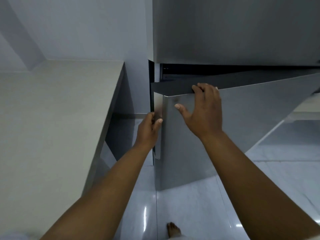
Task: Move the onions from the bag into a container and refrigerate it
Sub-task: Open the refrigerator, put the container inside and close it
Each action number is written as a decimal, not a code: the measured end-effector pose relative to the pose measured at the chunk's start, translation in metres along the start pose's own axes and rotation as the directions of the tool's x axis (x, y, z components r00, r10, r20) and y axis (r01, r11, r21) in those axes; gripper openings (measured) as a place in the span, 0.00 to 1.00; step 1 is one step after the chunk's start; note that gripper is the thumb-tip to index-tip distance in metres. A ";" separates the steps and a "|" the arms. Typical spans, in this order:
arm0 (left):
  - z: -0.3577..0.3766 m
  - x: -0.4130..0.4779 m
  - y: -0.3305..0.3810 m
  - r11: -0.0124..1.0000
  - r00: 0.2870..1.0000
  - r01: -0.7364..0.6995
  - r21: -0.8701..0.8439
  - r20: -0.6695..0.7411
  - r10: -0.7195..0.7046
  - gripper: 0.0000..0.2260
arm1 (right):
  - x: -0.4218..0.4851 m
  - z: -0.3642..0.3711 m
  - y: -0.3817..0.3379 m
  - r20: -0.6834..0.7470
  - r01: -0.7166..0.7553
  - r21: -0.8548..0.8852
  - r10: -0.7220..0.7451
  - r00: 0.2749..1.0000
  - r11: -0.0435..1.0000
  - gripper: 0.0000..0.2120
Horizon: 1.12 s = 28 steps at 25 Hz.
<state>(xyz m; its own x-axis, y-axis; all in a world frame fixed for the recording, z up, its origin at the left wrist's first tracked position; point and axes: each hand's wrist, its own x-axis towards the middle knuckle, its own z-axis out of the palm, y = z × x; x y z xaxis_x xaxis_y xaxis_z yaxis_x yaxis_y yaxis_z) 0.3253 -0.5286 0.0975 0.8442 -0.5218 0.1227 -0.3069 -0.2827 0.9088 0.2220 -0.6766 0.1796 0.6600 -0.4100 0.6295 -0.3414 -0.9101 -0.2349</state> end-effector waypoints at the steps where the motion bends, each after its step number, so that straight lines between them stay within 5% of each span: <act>1: 0.001 -0.019 0.002 1.000 1.000 -0.028 -0.001 0.006 0.028 0.06 | -0.015 -0.009 -0.004 0.008 -0.041 0.007 0.041 0.999 0.999 0.37; 9: 0.038 -0.152 0.028 0.952 0.938 -0.305 -0.034 0.164 0.306 0.07 | -0.121 -0.113 -0.005 0.024 -0.245 -0.021 0.246 0.969 0.969 0.46; 13: 0.056 -0.208 0.055 0.870 0.818 -0.490 -0.057 0.314 0.481 0.08 | -0.175 -0.170 0.015 0.064 -0.297 0.002 0.297 0.953 0.955 0.48; 18: 0.064 -0.213 0.076 0.785 0.774 -0.616 -0.071 0.130 0.619 0.10 | -0.234 -0.226 0.049 -0.010 -0.359 0.074 0.360 0.933 0.931 0.50; 20: 0.077 -0.202 0.087 0.788 0.766 -0.615 -0.014 0.223 0.602 0.15 | -0.254 -0.247 0.063 -0.087 -0.350 0.066 0.355 0.931 0.934 0.46; 24: 0.124 -0.207 0.102 0.604 0.507 -0.796 0.024 0.572 0.645 0.24 | -0.295 -0.287 0.093 -0.229 -0.281 0.044 0.283 0.931 0.959 0.29; 28: 0.173 -0.235 0.115 0.545 0.427 -0.838 0.017 0.643 0.636 0.25 | -0.328 -0.314 0.122 -0.331 -0.261 -0.098 0.216 0.919 0.960 0.18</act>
<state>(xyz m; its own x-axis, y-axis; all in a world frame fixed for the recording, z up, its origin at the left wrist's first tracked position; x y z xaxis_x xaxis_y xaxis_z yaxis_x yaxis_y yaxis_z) 0.0161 -0.5776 0.1044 -0.1177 -0.9198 0.3743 -0.8822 0.2699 0.3859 -0.2467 -0.6344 0.1767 0.3113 -0.5533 0.7726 -0.5654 -0.7613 -0.3174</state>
